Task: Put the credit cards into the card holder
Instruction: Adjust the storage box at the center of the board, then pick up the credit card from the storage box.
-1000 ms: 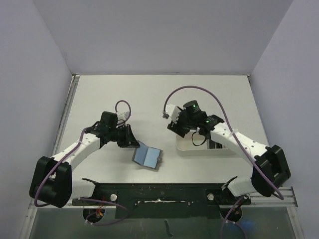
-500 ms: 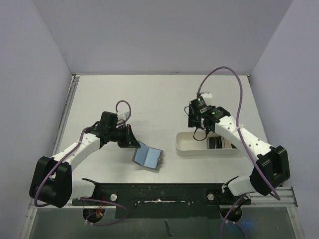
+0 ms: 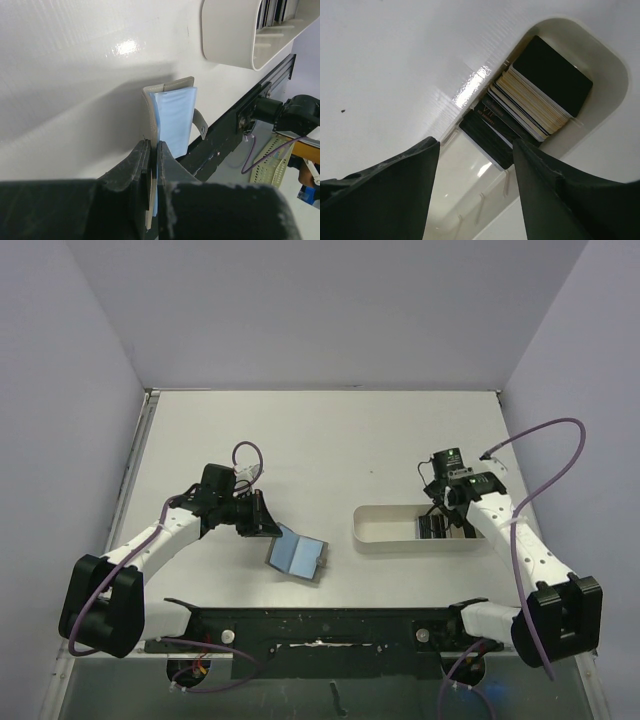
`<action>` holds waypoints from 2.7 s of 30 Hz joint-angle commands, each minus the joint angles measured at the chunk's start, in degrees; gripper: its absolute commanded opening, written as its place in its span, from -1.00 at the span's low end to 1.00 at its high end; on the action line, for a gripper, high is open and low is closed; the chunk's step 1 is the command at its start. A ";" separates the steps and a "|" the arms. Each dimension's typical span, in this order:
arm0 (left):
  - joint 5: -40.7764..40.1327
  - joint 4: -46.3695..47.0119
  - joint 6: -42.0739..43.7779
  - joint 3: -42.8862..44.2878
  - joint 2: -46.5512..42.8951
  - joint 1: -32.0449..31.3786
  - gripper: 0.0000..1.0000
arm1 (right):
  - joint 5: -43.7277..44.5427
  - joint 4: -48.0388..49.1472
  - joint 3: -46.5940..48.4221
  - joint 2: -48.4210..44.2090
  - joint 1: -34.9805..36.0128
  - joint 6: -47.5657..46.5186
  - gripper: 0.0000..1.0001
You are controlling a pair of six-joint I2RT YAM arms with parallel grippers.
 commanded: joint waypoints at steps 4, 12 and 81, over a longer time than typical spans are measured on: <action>0.99 1.75 0.47 0.96 -2.04 0.55 -1.00 | 2.52 1.76 1.86 6.35 -0.47 9.81 0.17; 0.28 1.44 0.54 0.97 -2.01 0.62 -1.00 | -1.35 9.98 2.48 10.63 -0.41 8.15 0.03; 4.44 2.40 0.64 0.96 -0.34 1.83 -1.00 | 2.84 11.69 5.77 19.75 9.64 -52.32 0.68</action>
